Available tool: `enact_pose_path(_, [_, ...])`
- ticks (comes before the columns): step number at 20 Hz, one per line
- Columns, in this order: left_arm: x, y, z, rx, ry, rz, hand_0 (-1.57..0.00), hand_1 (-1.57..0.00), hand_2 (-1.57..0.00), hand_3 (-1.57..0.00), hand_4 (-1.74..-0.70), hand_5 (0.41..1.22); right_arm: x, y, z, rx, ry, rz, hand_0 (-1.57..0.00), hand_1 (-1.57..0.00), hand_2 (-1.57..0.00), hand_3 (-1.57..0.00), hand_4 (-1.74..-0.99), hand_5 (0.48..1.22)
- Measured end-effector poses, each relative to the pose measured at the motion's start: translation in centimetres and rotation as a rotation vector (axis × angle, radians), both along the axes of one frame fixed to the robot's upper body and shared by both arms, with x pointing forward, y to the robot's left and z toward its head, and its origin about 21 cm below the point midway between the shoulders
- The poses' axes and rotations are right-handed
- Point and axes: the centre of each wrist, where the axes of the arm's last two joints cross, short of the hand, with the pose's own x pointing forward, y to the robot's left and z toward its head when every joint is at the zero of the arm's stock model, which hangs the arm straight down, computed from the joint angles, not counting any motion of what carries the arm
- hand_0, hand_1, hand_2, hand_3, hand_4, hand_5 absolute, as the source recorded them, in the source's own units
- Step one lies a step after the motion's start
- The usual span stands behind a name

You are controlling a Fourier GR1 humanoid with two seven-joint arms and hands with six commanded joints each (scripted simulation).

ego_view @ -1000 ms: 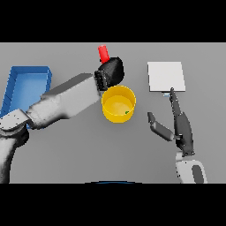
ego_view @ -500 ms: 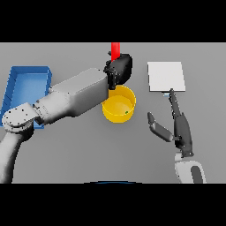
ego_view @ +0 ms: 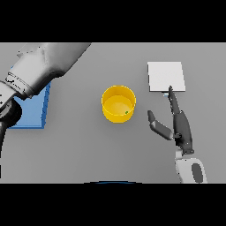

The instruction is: Pick up the red beaker and tilt it to pour out 1 green nut into yellow bowl. Pick up the yellow bowl and place it on the metallic measuring scale.

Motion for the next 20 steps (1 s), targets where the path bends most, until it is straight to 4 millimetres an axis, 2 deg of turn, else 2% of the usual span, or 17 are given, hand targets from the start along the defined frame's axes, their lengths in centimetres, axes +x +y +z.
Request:
enact_pose_path(2, [1.1, 2.9, 2.3, -0.258, 0.027, 0.090, -1.57, -1.57, -1.57, -1.47, -1.73, 1.221, 0.1, 0.3, -0.3, -0.007, 0.004, -0.005, 0.00, 0.00, 0.00, 0.00, -1.146, 0.641])
enact_pose_path(3, [1.6, 5.0, 3.6, -0.409, 0.040, 0.158, -1.57, -1.57, -1.57, -1.43, -1.74, 1.221, -0.1, 0.4, -0.2, -0.024, -0.014, -0.013, 0.00, 0.00, 0.00, 0.00, -1.140, 0.637])
enact_pose_path(5, [2.2, 8.5, 4.5, -0.701, 0.081, 0.240, -1.57, -1.57, -1.57, -1.40, -1.74, 1.221, 0.2, 0.3, -0.1, -0.060, -0.009, -0.024, 0.00, 0.00, 0.00, 0.00, -1.142, 0.630])
enact_pose_path(7, [2.6, 13.1, 5.1, -0.928, 0.073, 0.339, -1.57, -1.57, -1.57, -1.43, -1.74, 1.221, 0.4, 0.6, -0.1, -0.015, -0.017, -0.006, 0.00, 0.00, 0.00, 0.00, -1.110, 0.623])
enact_pose_path(10, [2.9, 19.5, 3.0, -1.243, 0.094, 0.452, -1.57, -1.57, -1.57, -1.50, -1.74, 1.221, 0.4, 0.5, -0.5, 0.047, -0.014, 0.034, 0.00, 0.00, 0.00, 0.00, -1.081, 0.631])
enact_pose_path(13, [2.6, 24.0, -1.2, -1.452, 0.058, 0.584, -1.57, -1.57, -1.57, -1.53, -1.74, 1.221, 0.4, 0.3, -0.2, 0.049, -0.014, 0.052, 0.00, 0.00, 0.00, 0.00, -1.126, 0.651])
enact_pose_path(16, [1.9, 27.4, -4.3, -1.616, -0.019, 0.782, -1.57, -1.57, -1.57, -1.55, -1.74, 1.221, 0.4, -0.1, -0.2, 0.050, -0.025, 0.072, 0.00, 0.00, 0.00, 0.00, -1.157, 0.666])
enact_pose_path(17, [1.9, 27.4, -5.0, -1.679, -0.028, 0.824, -1.57, -1.57, -1.57, -1.56, -1.74, 1.221, 0.4, 0.4, -0.1, 0.050, -0.017, 0.073, 0.00, 0.00, 0.00, 0.00, -1.165, 0.672])
enact_pose_path(19, [1.4, 28.8, -6.5, -1.779, -0.036, 0.848, -1.57, -1.57, -1.57, -1.49, -1.74, 1.221, 0.3, -0.3, -0.3, 0.020, -0.017, 0.067, 0.00, 0.00, 0.00, 0.00, -1.181, 0.687])
enact_pose_path(20, [1.0, 29.8, -8.1, -1.802, -0.037, 0.889, -1.57, -1.57, -1.57, -1.46, -1.74, 1.221, 0.3, -0.2, -0.4, 0.027, -0.014, 0.078, 0.00, 0.00, 0.00, 0.00, -1.188, 0.696])
